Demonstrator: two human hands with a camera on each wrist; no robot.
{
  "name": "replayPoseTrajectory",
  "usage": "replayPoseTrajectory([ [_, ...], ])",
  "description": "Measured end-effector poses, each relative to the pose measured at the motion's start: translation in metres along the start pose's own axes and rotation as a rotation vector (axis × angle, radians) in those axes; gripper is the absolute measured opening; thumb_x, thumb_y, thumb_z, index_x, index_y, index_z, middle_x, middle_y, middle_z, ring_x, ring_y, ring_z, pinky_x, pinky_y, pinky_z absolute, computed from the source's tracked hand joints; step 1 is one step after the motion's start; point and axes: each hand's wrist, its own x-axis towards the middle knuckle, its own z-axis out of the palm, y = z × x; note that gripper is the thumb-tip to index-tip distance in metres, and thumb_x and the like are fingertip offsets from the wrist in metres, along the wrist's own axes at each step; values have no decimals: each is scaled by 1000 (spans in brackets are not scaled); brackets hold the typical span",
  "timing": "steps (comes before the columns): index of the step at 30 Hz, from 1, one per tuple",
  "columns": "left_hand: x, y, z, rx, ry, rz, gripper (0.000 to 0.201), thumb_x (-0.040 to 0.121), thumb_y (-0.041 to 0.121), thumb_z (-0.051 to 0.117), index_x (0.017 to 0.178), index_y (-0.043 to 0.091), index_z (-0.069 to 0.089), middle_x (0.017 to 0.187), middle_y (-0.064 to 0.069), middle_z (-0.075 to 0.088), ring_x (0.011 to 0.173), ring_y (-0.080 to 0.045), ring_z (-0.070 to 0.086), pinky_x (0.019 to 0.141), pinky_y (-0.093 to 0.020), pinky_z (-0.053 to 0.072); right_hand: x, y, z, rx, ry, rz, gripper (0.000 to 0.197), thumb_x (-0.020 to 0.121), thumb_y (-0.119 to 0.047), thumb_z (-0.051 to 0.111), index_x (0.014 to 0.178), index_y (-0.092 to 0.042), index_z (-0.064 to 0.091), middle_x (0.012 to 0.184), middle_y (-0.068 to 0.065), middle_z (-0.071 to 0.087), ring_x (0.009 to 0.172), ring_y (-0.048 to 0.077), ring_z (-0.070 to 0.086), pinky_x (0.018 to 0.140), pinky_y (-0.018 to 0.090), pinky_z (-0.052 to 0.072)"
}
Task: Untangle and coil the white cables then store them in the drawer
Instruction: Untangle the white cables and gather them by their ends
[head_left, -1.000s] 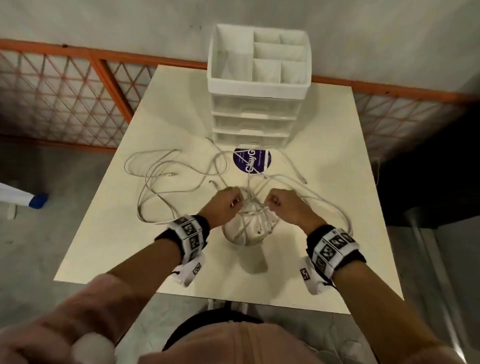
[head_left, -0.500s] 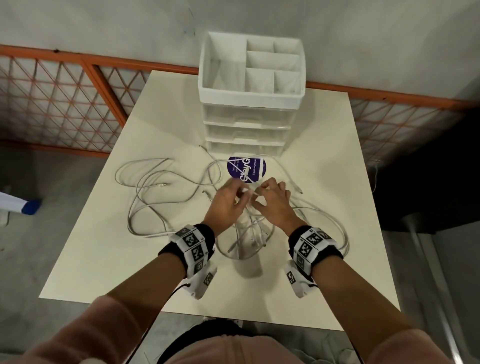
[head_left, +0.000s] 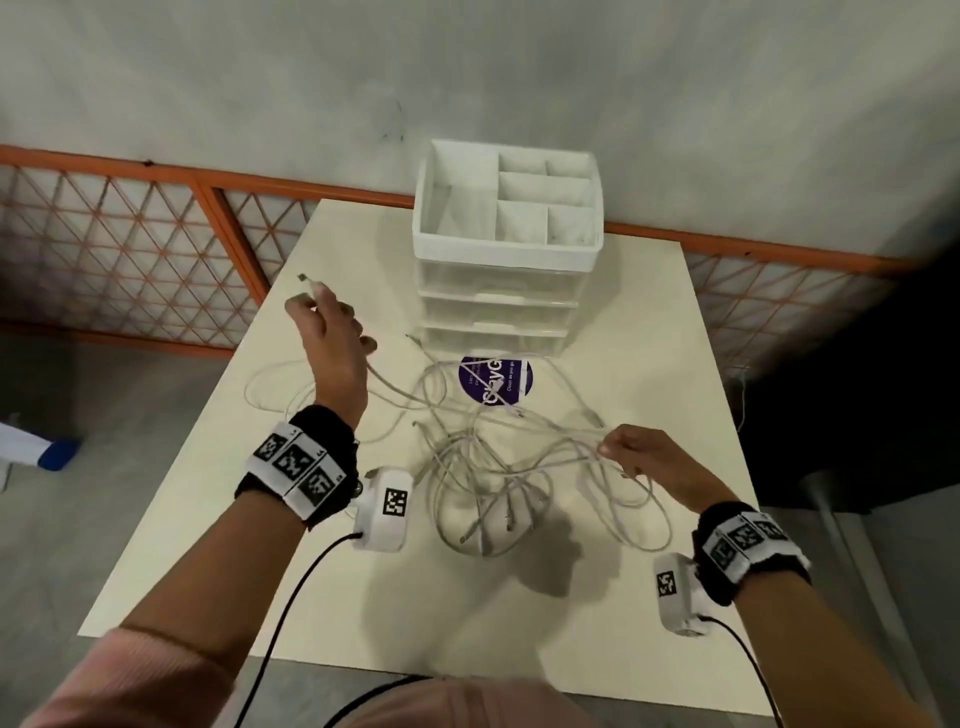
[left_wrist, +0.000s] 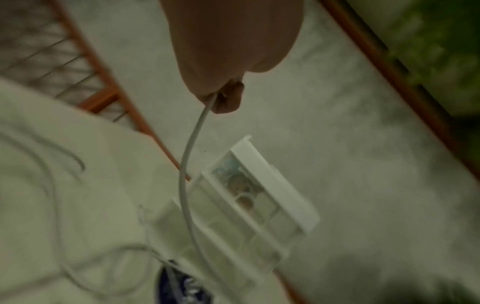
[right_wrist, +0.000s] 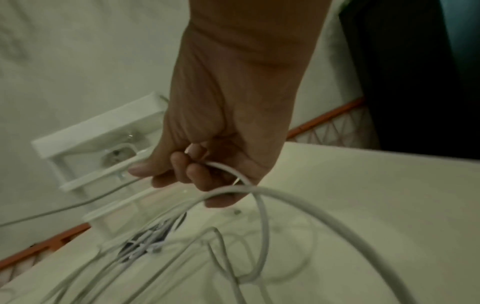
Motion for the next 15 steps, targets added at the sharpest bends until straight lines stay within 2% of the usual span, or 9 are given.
replayPoseTrajectory([
  [2, -12, -7, 3, 306, -276, 158, 20, 99, 32, 45, 81, 24, 40, 71, 3, 41, 56, -6, 37, 53, -25, 36, -3, -22, -2, -83, -59, -70, 19, 91, -16, 59, 84, 0, 65, 61, -5, 48, 59, 8, 41, 60, 17, 35],
  [3, -23, -9, 6, 426, -475, 166, 12, 95, 27, 54, 85, 23, 49, 71, 3, 47, 57, -4, 41, 55, -19, 38, -1, -37, 0, -164, -90, -117, 18, 92, -18, 57, 84, -6, 68, 65, -7, 54, 61, 5, 45, 60, 14, 36],
  [4, -35, -11, 11, 495, -681, 126, 6, 91, 21, 61, 93, 18, 57, 70, 6, 53, 54, 1, 45, 55, -10, 37, 2, -53, 4, -230, -119, -159, 17, 93, -19, 57, 84, -13, 70, 69, -10, 59, 62, 0, 48, 61, 11, 37],
  [5, -46, -15, 15, 534, -853, 48, 14, 87, 17, 66, 99, 14, 60, 66, 14, 57, 51, 4, 49, 54, -5, 36, 6, -68, 9, -262, -148, -188, 17, 93, -20, 56, 84, -17, 70, 70, -13, 63, 60, -3, 49, 60, 10, 37],
  [7, -61, -25, 20, 582, -1075, -42, 27, 82, 25, 73, 104, 12, 66, 65, 17, 66, 57, 4, 58, 59, -9, 43, 10, -99, 19, -242, -185, -229, 17, 94, -20, 55, 86, -15, 69, 67, -18, 66, 52, -1, 47, 55, 10, 39],
  [8, -62, -31, 21, 608, -1108, 1, 28, 81, 33, 72, 101, 13, 69, 74, 13, 69, 65, 0, 62, 67, -17, 48, 9, -113, 23, -222, -187, -254, 18, 94, -20, 54, 87, -12, 68, 65, -21, 66, 47, 1, 44, 52, 12, 40],
  [11, -59, -31, 21, 537, -1059, 56, 6, 92, 19, 60, 91, 21, 66, 82, 13, 66, 73, 11, 60, 71, -6, 41, 7, -129, 24, -143, -166, -263, 25, 95, -20, 53, 95, 2, 65, 51, -20, 58, 42, 4, 33, 45, 17, 33],
  [13, -53, -17, 19, 512, -880, 153, 8, 95, 15, 54, 92, 18, 60, 78, 13, 62, 67, 11, 58, 63, -5, 40, 7, -122, 22, -84, -148, -240, 27, 94, -23, 55, 94, 3, 64, 47, -14, 45, 45, 7, 30, 46, 17, 30],
  [15, -40, -5, 14, 548, -664, 325, 8, 97, 18, 51, 91, 14, 55, 72, 10, 59, 60, 7, 53, 58, -6, 38, 8, -107, 19, -64, -122, -220, 24, 93, -24, 57, 86, -2, 65, 56, -4, 43, 48, 10, 35, 49, 16, 34],
])
